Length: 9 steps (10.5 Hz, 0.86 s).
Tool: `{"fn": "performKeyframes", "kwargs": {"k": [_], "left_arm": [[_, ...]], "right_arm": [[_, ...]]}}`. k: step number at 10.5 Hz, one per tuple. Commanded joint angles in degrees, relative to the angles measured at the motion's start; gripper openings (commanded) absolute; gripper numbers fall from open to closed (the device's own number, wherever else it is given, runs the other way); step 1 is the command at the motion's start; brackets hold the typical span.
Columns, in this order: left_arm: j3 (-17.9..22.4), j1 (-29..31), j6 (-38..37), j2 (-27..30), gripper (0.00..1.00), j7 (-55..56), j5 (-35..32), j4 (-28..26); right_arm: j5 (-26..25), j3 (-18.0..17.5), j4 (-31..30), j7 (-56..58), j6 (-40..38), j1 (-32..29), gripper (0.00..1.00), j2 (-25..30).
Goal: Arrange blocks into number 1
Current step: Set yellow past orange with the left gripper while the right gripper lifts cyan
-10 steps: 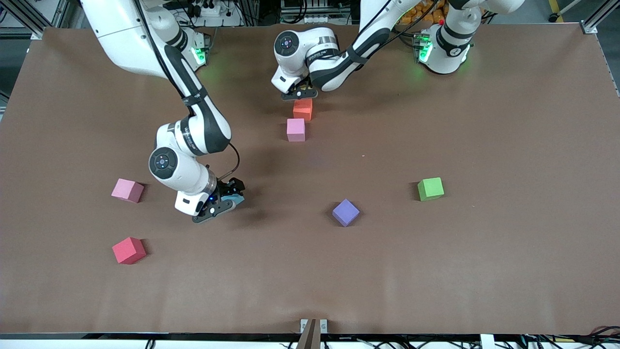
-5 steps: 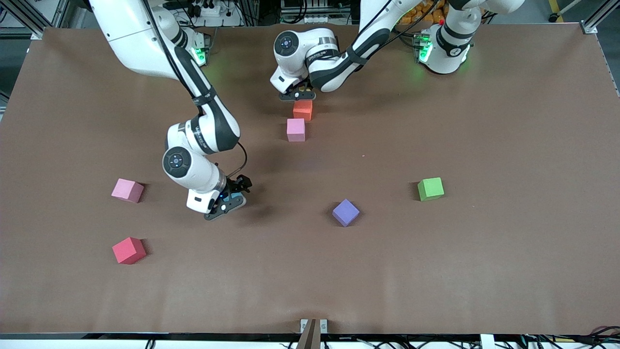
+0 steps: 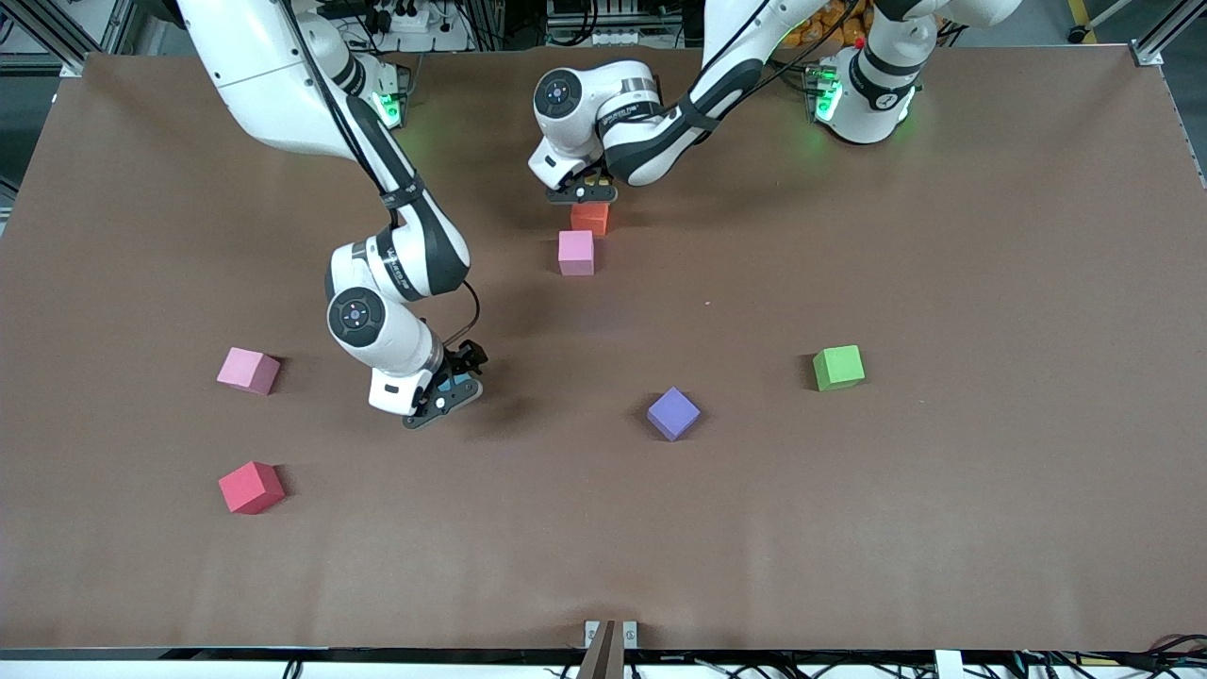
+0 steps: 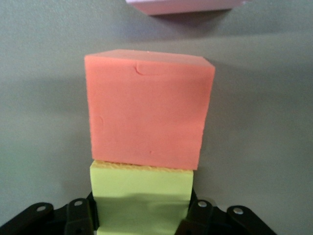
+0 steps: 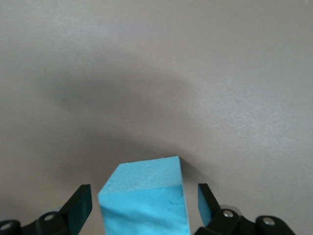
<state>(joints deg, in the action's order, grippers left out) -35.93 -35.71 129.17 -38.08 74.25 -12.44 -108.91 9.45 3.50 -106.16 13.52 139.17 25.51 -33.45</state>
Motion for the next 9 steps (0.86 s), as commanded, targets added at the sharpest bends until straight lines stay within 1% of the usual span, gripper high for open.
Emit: {"fn": "performKeyframes", "kwargs": {"k": [1, 2, 3, 5, 6, 7, 8, 9], "left_arm": [[0.69, 0.38, -1.12, 0.02, 0.02, -0.69, -1.80, 0.37], [0.77, 0.82, -1.12, 0.02, 0.76, -0.86, -1.80, 0.80], [0.95, 0.73, -1.12, 0.02, 1.00, -0.51, -1.80, 0.98], [0.86, 0.99, -2.42, 1.33, 1.00, 0.02, -1.80, 0.90], [0.43, 0.91, -6.26, 2.82, 1.00, 0.37, -1.45, 1.16], [0.34, 0.47, -8.91, 5.70, 1.00, 1.33, -0.93, 1.16], [-0.27, 0.47, -10.42, 7.65, 1.00, 2.64, -0.84, 1.33], [-0.28, 1.08, -12.09, 8.45, 1.00, 2.91, -0.75, 2.64]], "right_arm": [[-0.92, 0.98, 0.34, 0.63, 0.84, -0.20, 0.71, -0.74], [-0.92, 0.98, 0.43, 0.55, 0.66, -0.72, 0.50, -0.65], [-0.58, 0.98, 0.43, 0.20, 0.57, -0.90, 0.41, -0.57], [-0.13, 0.98, 0.51, -0.42, 0.05, -0.90, 0.41, -0.04], [0.30, 0.98, 0.51, -0.51, 0.04, -0.90, 0.41, 0.05], [1.96, 0.98, 0.51, -0.51, -0.04, -0.99, 0.41, 0.48], [4.67, 0.98, 0.51, -0.60, -0.30, -1.08, 0.41, 1.36], [7.92, 0.98, 0.51, -2.08, -1.79, -1.08, 0.41, 2.06]]}}
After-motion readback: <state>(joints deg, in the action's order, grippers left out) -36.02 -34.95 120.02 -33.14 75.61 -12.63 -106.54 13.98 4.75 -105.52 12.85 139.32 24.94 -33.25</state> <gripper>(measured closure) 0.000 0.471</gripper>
